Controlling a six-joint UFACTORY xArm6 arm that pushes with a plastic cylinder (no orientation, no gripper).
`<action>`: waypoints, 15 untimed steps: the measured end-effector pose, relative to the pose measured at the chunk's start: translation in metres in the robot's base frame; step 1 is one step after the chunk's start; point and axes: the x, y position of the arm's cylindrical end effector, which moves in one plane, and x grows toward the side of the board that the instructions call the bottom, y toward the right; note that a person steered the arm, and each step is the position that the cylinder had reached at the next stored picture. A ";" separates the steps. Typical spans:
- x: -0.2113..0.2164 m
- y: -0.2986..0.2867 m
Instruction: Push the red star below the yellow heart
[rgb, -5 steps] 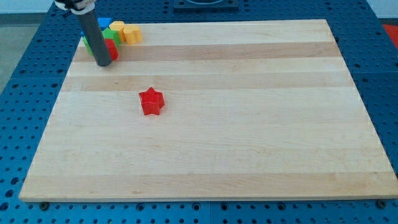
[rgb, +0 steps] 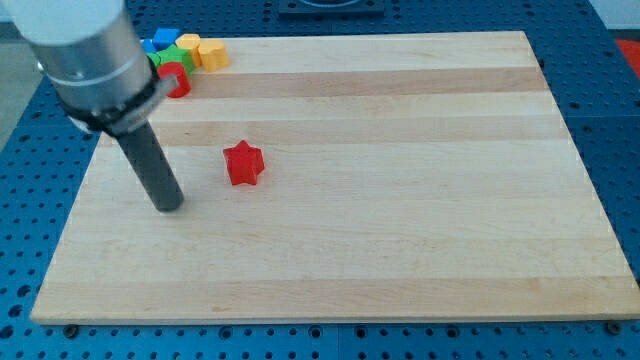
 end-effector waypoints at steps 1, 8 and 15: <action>0.006 0.050; -0.120 0.046; -0.164 -0.012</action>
